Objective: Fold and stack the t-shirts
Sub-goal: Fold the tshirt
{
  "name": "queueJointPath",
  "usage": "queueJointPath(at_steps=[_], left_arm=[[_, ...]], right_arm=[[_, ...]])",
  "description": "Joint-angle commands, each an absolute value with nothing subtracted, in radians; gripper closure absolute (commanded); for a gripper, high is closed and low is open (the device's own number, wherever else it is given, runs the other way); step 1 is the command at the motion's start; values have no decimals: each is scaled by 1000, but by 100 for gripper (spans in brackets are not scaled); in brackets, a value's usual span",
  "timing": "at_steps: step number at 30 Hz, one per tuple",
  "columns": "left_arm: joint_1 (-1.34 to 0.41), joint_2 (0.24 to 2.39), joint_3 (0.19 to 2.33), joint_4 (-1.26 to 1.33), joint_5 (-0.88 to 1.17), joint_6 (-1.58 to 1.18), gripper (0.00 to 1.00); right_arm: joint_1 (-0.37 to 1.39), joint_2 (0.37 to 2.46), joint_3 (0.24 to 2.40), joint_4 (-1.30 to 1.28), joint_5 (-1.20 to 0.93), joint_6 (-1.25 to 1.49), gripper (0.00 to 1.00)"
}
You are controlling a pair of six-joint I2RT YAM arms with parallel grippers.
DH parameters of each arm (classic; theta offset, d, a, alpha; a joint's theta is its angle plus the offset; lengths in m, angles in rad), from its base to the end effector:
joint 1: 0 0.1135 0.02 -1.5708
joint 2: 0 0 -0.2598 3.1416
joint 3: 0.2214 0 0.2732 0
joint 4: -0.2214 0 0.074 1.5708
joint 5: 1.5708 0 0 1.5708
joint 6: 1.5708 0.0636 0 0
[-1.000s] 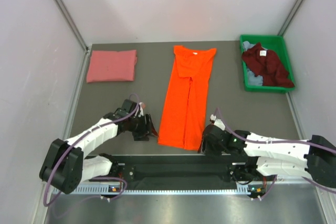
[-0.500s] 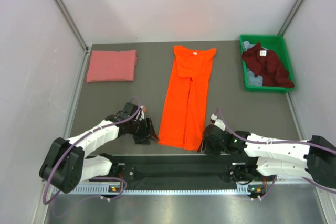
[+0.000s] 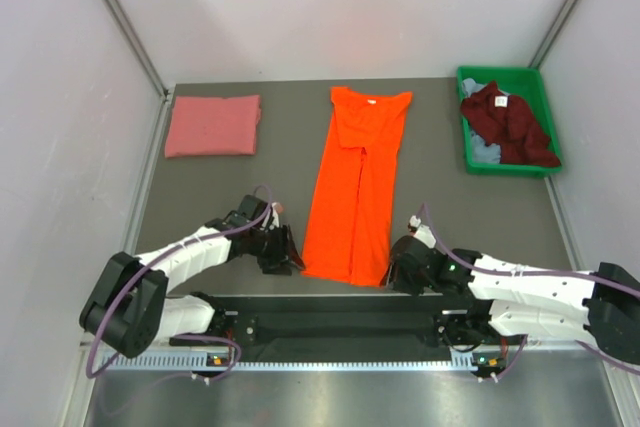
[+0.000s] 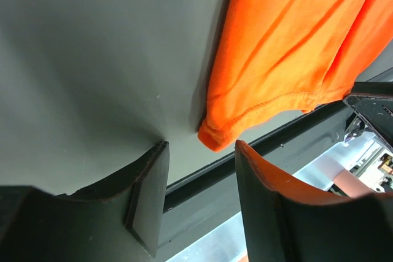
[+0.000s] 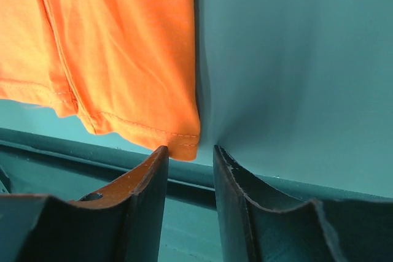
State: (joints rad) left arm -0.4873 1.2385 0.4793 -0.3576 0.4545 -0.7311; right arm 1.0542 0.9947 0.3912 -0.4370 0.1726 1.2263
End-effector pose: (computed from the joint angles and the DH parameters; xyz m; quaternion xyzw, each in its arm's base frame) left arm 0.1879 -0.1311 0.1013 -0.0651 0.9484 -0.3055 0.0542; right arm 0.1088 0.1695 0.1116 0.1051 0.9560 0.2025 0.1846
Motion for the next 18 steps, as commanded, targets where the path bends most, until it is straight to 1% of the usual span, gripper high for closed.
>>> queueJointPath(at_steps=[1, 11, 14, 15, 16, 17, 18], left_arm=[[-494, 1246, 474, -298, 471, -724, 49], [-497, 1275, 456, -250, 492, -727, 57], [-497, 1282, 457, -242, 500, -729, 67], [-497, 1281, 459, -242, 500, -729, 74], [-497, 1279, 460, -242, 502, -729, 79], [-499, 1270, 460, -242, 505, -733, 83], [-499, 1267, 460, -242, 506, -735, 92]], right_arm=[[1042, 991, 379, -416, 204, 1226, 64], [1042, 1029, 361, -376, 176, 1235, 71], [1042, 1028, 347, -368, 170, 1243, 73], [1042, 1025, 344, -371, 170, 1244, 76], [1042, 1019, 339, -376, 170, 1244, 84], [1042, 1008, 336, -386, 173, 1244, 89], [1042, 1002, 337, -396, 178, 1243, 99]])
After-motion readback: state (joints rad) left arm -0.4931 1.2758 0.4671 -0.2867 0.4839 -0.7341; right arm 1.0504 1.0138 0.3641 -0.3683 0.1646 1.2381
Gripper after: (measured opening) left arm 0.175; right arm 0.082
